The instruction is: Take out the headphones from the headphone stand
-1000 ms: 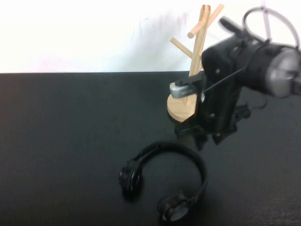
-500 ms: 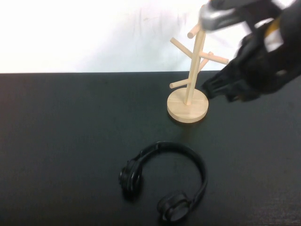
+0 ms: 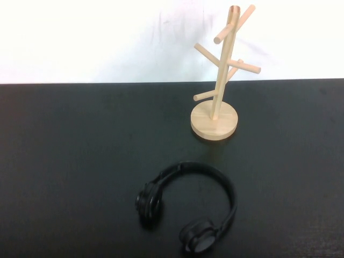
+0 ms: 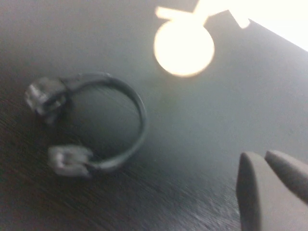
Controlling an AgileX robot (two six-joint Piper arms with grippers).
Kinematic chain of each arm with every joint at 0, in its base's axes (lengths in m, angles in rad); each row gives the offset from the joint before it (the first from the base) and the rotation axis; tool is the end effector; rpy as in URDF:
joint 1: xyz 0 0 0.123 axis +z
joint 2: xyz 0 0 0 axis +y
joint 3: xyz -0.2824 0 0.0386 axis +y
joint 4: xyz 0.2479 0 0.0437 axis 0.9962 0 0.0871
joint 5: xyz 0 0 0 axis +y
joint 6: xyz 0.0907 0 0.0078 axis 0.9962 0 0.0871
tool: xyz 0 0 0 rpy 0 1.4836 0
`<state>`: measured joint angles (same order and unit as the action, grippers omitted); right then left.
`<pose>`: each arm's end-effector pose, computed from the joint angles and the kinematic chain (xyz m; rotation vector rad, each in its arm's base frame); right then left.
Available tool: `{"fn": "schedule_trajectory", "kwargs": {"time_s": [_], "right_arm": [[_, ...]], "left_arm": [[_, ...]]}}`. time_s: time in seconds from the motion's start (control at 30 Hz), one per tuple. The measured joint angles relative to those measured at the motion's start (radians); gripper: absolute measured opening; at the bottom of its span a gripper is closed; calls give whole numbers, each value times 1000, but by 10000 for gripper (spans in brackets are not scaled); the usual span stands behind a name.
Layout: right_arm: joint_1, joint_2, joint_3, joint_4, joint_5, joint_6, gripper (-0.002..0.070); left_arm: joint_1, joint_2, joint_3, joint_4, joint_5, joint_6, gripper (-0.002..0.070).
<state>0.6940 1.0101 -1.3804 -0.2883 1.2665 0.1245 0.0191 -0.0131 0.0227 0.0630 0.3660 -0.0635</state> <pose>0.1380 0.0827 0.4504 -0.6278 2.2441 0.0380 0.0526 0.0031 0.1733 -0.0377 1.8582 0.0310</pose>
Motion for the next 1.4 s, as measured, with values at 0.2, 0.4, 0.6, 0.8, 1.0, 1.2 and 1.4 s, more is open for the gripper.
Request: {"fn": "schedule_trajectory", "kwargs": {"time_s": [0.2,0.4,0.6,0.8,1.0,1.2,1.4], "right_arm": [[-279,-318,468,100,-429,-60,-6],[-547,-621,981,109,-1082,-51,-6],[-760,-870,1317,125,-1386,10,-6],[-811,-1041,1406,122,-1247,107,-6],[-807,-1049,1408,114,-959,105,-6],[-810,-1049,1405,112,-928,105,-6],[-810,-1049,1405,112,-928,105,-6]], "left_arm": [[0,0,0,0,0,0,-4],[0,0,0,0,0,0,-4],[0,0,0,0,0,0,-4],[0,0,0,0,0,0,-4],[0,0,0,0,0,0,-4],[0,0,0,0,0,0,-4],[0,0,0,0,0,0,-4]]}}
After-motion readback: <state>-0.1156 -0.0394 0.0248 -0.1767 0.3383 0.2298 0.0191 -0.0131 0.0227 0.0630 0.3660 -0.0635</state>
